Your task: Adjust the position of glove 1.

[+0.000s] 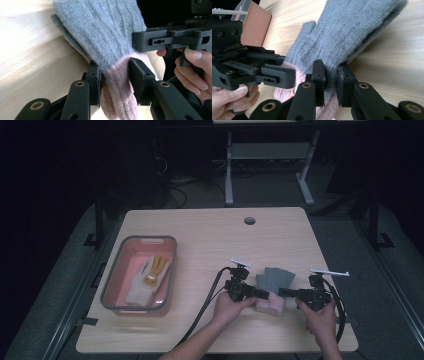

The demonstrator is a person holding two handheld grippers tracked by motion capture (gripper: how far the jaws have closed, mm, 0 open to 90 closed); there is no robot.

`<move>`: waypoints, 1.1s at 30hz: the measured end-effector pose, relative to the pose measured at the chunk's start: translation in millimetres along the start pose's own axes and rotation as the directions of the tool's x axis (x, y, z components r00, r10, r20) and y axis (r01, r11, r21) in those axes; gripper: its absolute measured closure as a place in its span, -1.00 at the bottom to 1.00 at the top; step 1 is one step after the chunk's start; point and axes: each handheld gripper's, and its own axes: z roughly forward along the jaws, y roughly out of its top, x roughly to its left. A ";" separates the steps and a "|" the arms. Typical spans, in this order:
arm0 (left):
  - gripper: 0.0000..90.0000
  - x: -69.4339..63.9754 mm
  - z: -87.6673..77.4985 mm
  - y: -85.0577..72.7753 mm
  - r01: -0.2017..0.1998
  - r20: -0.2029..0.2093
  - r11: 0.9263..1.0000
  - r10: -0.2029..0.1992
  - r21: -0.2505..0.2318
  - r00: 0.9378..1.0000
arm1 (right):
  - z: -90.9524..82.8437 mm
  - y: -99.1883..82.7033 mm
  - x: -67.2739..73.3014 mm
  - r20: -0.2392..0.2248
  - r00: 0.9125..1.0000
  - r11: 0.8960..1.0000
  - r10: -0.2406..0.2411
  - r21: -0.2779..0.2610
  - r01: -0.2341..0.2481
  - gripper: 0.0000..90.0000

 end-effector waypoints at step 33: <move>0.47 6.4 -86.7 -8.9 -0.017 -0.003 0.996 0.016 -0.087 1.000 | 24.9 18.7 76.2 -0.067 0.986 0.988 -0.154 0.023 0.155 0.75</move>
